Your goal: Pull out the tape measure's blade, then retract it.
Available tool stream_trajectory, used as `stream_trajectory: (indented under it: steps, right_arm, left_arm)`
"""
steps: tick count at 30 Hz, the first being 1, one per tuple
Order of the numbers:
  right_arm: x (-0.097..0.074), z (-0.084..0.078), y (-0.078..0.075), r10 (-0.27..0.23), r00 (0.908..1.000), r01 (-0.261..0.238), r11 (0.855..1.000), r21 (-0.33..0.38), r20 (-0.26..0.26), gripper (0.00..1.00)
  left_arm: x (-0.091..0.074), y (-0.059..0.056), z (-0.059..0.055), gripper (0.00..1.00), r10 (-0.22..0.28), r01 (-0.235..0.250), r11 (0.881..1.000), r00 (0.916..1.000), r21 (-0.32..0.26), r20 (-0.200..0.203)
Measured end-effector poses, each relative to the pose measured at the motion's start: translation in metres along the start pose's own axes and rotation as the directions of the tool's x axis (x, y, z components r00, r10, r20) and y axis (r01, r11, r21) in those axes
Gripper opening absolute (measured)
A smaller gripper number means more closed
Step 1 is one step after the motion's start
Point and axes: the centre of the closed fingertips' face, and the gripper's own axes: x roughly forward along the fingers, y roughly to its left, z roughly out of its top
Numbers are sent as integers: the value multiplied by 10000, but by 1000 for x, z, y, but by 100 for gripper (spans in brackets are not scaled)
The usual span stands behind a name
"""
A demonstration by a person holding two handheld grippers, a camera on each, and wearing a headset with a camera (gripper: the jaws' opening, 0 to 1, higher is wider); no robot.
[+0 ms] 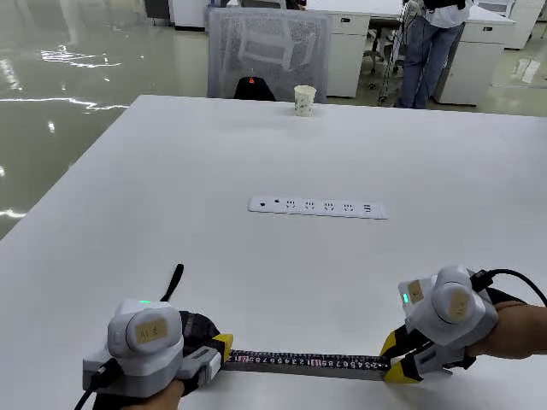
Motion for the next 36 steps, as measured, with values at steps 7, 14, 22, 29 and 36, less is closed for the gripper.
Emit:
stream_trajectory:
  steps: [7, 14, 22, 29, 36]
  right_arm:
    - [0, 0, 0, 17, 10000, -17, 10000, -35, -46, 10]
    - [0, 0, 0, 46, 9999, -47, 10000, -67, -92, 9]
    - [-1, 0, 1, 61, 9999, -62, 9999, -96, -149, 9]
    - [-1, 0, 1, 83, 9998, -85, 9999, -113, -186, 9]
    - [-1, 0, 1, 85, 9997, -88, 9999, -128, -230, 9]
  left_arm:
    - [-1, 0, 0, 63, 69, -70, 9999, 10000, 79, 17]
    - [-1, 1, -1, 62, 116, -115, 9998, 9999, 137, -91]
    - [-2, 1, -2, 60, 168, -164, 9996, 9997, 216, -194]
    - [-2, 2, -2, 59, 132, -123, 9995, 9995, 304, -289]
    - [-3, 2, -2, 59, 98, -91, 9995, 9996, 293, -255]
